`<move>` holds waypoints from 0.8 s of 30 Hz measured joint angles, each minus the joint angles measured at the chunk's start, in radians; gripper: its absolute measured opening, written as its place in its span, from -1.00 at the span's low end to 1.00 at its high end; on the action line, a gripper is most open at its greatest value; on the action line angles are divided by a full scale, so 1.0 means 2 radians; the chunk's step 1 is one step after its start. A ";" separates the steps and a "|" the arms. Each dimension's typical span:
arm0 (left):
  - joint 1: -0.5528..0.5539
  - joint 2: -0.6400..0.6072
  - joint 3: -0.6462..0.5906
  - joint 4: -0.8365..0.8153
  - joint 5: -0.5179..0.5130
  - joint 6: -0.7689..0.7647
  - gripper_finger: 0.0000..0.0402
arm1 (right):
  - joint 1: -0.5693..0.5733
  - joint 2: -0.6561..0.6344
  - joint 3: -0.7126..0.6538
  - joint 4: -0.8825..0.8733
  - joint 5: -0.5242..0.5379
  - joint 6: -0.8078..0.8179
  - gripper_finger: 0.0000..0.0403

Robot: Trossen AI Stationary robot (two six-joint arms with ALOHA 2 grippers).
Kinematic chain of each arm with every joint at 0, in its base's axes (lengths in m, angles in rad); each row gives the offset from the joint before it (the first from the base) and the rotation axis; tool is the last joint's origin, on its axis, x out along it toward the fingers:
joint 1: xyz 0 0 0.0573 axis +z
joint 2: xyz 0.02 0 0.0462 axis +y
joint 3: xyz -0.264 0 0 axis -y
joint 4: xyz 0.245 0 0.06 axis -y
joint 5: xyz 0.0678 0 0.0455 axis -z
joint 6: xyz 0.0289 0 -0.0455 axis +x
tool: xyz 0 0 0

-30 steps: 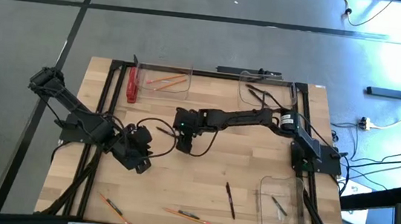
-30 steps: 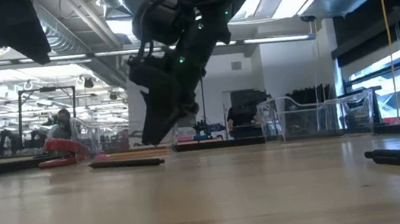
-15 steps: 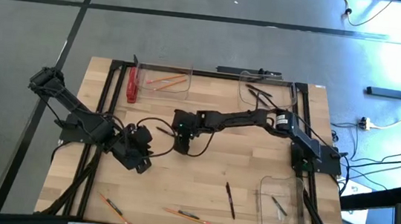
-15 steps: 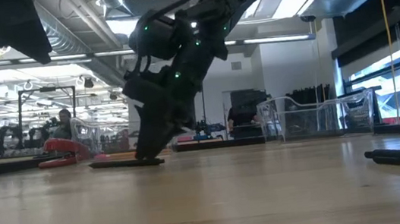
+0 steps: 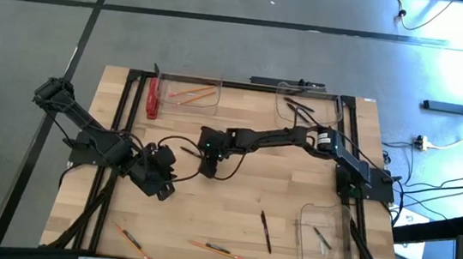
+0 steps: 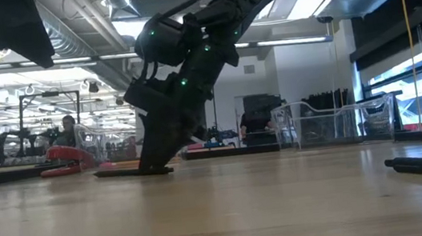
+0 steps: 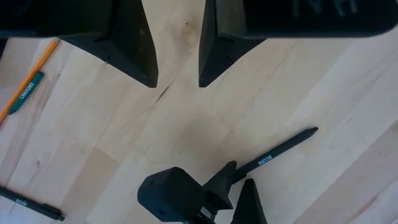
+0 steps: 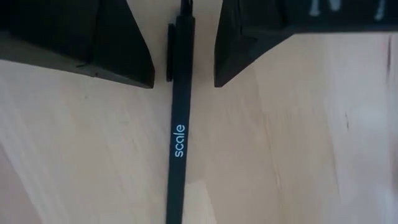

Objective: Sort crayons/erasers/pens/pencils in bins
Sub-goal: Put the top black pen into the top right transparent bin

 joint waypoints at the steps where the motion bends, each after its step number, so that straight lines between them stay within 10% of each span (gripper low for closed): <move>1: 0.000 0.000 0.000 0.000 0.000 0.000 -0.45 | 0.000 0.000 0.000 -0.002 0.000 0.007 -0.15; 24: 0.000 0.000 0.000 -0.001 0.000 0.001 -0.45 | 0.014 0.006 0.070 -0.147 0.024 -0.013 -0.15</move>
